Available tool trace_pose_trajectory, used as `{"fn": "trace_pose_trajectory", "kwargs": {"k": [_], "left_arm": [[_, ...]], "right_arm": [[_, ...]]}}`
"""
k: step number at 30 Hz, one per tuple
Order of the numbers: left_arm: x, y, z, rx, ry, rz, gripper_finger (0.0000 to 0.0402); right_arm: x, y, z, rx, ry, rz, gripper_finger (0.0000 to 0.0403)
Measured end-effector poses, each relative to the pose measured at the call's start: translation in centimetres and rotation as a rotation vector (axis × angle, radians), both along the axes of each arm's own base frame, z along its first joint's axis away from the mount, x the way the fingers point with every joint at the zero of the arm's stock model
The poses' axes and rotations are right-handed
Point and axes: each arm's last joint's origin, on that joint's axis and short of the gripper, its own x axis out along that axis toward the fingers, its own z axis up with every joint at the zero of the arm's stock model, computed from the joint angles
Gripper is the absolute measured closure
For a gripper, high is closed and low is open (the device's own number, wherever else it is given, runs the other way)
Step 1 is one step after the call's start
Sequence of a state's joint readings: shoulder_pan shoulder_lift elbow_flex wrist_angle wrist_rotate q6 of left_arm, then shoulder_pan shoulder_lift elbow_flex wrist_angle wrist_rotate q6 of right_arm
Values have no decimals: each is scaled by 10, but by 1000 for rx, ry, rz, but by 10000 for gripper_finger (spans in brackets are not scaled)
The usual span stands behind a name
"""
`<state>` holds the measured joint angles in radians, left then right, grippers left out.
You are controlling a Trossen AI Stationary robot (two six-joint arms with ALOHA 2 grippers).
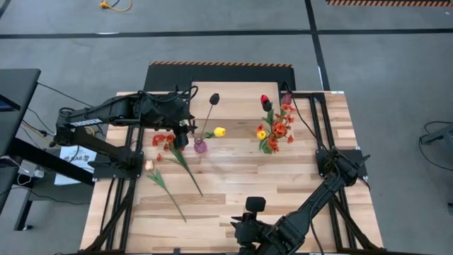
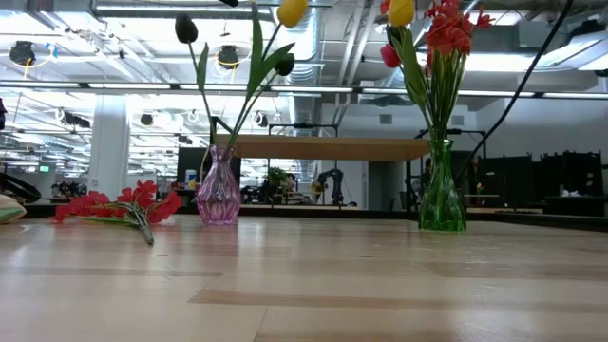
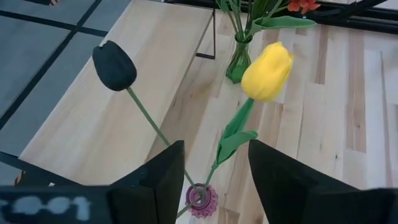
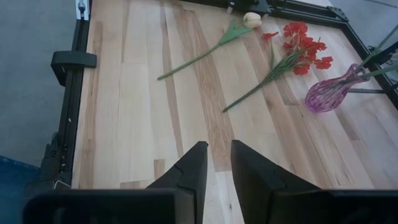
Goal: Pick and place flowers into a vace then onto a shelf
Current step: Put the light orange tulip into the purple vase
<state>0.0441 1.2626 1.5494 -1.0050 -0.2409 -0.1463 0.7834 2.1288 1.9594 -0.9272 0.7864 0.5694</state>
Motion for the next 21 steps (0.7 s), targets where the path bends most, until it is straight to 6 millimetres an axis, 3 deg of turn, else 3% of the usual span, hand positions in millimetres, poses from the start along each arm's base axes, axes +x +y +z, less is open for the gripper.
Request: {"fn": "trace_pose_trajectory", "kwargs": {"k": [8,13,17,21], "left_arm": [[-19,-2,21,-16,-164,8,232],[-57,-18,49,-63,-374,-99,232],[-98,-33,69,-47,-550,-159,232],[-127,-42,60,-45,-665,-185,232]], "right_arm": [[0,0,0,4,-1,-5,340],[1,-1,1,10,-33,-38,340],[7,-5,-3,36,-182,-214,340],[14,-11,-9,82,-266,-331,340]]}}
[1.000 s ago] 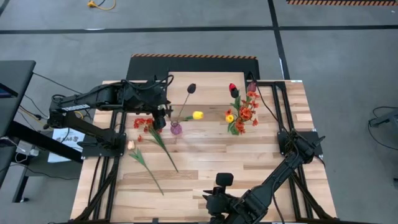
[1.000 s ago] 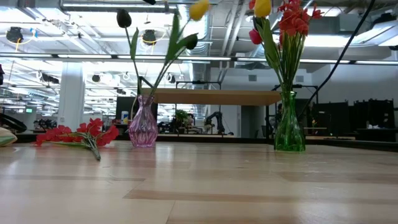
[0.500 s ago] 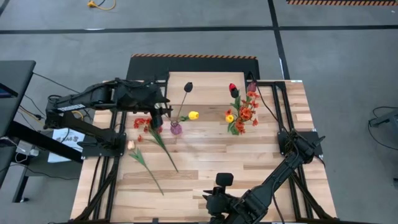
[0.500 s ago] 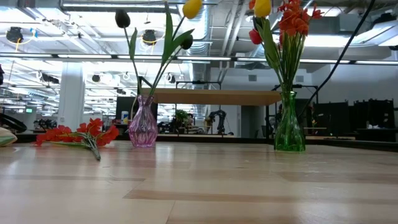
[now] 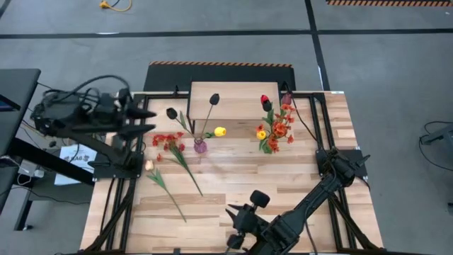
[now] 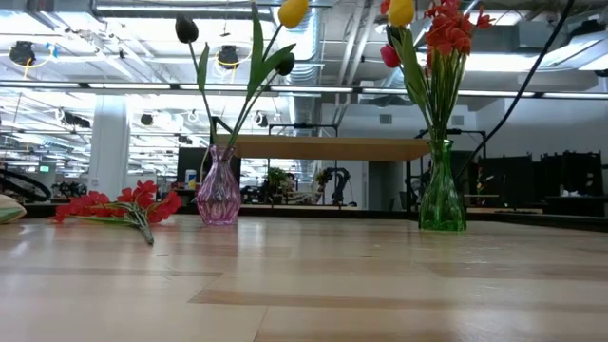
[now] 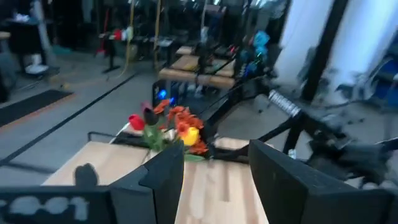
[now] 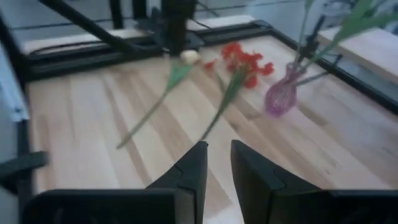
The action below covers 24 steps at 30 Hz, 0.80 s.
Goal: Pick and place flowers into a vace then onto a shelf
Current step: Put the light orange tulip into the purple vase
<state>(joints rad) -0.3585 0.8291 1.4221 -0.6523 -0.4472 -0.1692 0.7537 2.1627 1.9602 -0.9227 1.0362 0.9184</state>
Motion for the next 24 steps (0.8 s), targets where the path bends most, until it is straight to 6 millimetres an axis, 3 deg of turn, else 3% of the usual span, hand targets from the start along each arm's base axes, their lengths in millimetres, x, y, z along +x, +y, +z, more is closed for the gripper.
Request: {"fn": "trace_pose_trajectory", "kwargs": {"k": [3,7,16,21,24], "left_arm": [[-6,-7,-25,-10,-29,-32,232],[-8,-17,-65,-40,-35,-106,232],[-3,-44,-153,-144,160,-286,232],[0,-57,-184,-174,242,-315,232],[3,-63,-191,-184,248,-319,232]], "right_arm": [[3,-1,-13,-35,8,-28,340],[6,-3,-16,-48,0,-41,340],[2,-4,-16,-103,27,-40,340],[4,-4,-16,-89,18,-42,340],[11,-7,-15,-53,-18,-57,340]]}}
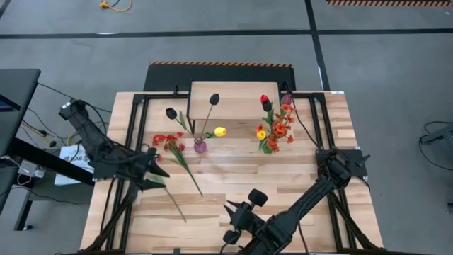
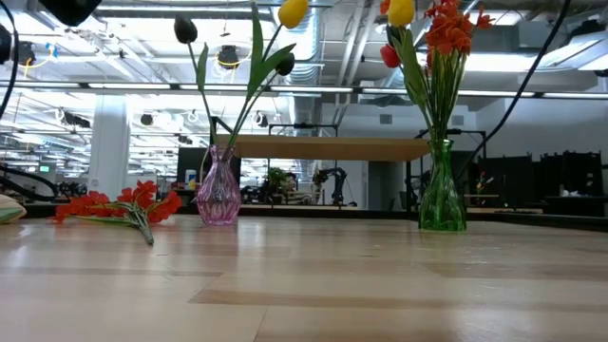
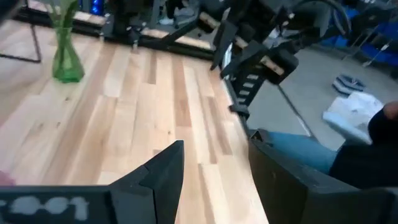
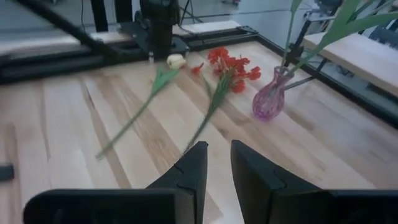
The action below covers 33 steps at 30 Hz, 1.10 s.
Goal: Pick and place flowers into a vace then onto a shelf
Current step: Put the light orange tulip into the purple vase
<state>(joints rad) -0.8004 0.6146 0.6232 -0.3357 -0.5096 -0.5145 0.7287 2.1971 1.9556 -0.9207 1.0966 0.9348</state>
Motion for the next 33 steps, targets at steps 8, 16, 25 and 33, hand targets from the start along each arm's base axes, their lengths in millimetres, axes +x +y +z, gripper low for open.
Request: {"fn": "trace_pose_trajectory", "kwargs": {"k": [8,16,25,33], "left_arm": [[4,-11,-2,46,-33,-30,232],[9,-16,-2,37,-38,-28,232],[11,-23,-7,28,-7,-47,232],[12,-25,-9,39,6,-51,232]], "right_arm": [[53,-5,-45,24,-93,-19,340],[110,-10,-99,59,-203,118,340],[152,-44,-122,227,-337,359,340],[162,-62,-127,356,-268,490,340]]}}
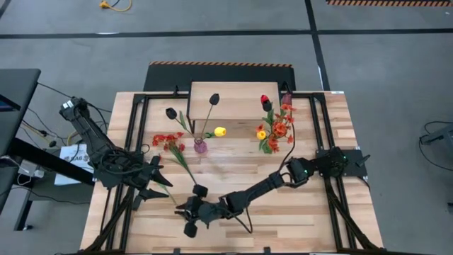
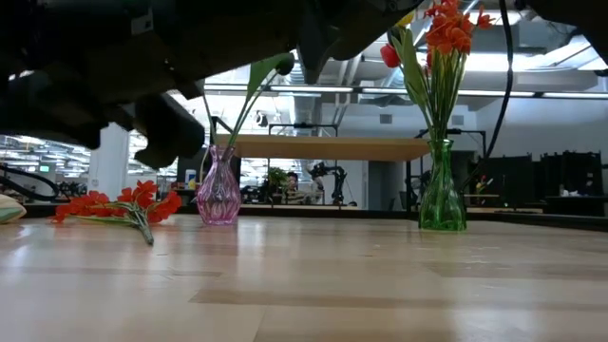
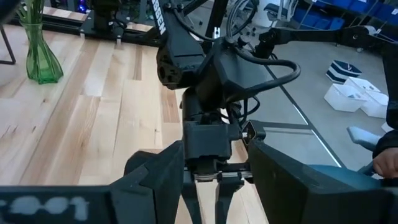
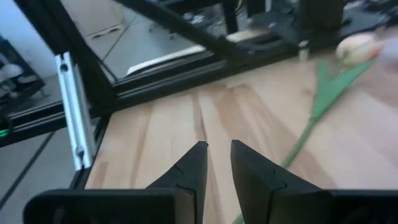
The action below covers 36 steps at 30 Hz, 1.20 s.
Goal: Pick and place flowers into a vace then onto a shelf
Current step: Put the light orange tulip into the purple vase
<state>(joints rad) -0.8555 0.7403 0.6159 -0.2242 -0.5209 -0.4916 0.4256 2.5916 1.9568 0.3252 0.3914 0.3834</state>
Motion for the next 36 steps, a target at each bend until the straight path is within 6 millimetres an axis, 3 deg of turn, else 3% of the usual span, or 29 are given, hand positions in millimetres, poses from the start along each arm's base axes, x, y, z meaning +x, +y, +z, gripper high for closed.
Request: {"fn": "trace_pose_trajectory", "kwargs": {"k": [11,20,27,33,36], "left_arm": [[0,0,0,-3,2,0,232],[0,0,0,0,0,6,232],[0,0,0,5,-3,11,232],[0,0,0,3,-6,16,232],[0,0,1,0,-9,16,232]], "right_arm": [[-6,12,-1,12,12,-30,340],[-9,36,26,-82,41,-44,340],[-8,38,12,-85,90,-66,340],[6,52,20,-132,99,-34,340],[4,53,9,-145,97,-21,340]]}}
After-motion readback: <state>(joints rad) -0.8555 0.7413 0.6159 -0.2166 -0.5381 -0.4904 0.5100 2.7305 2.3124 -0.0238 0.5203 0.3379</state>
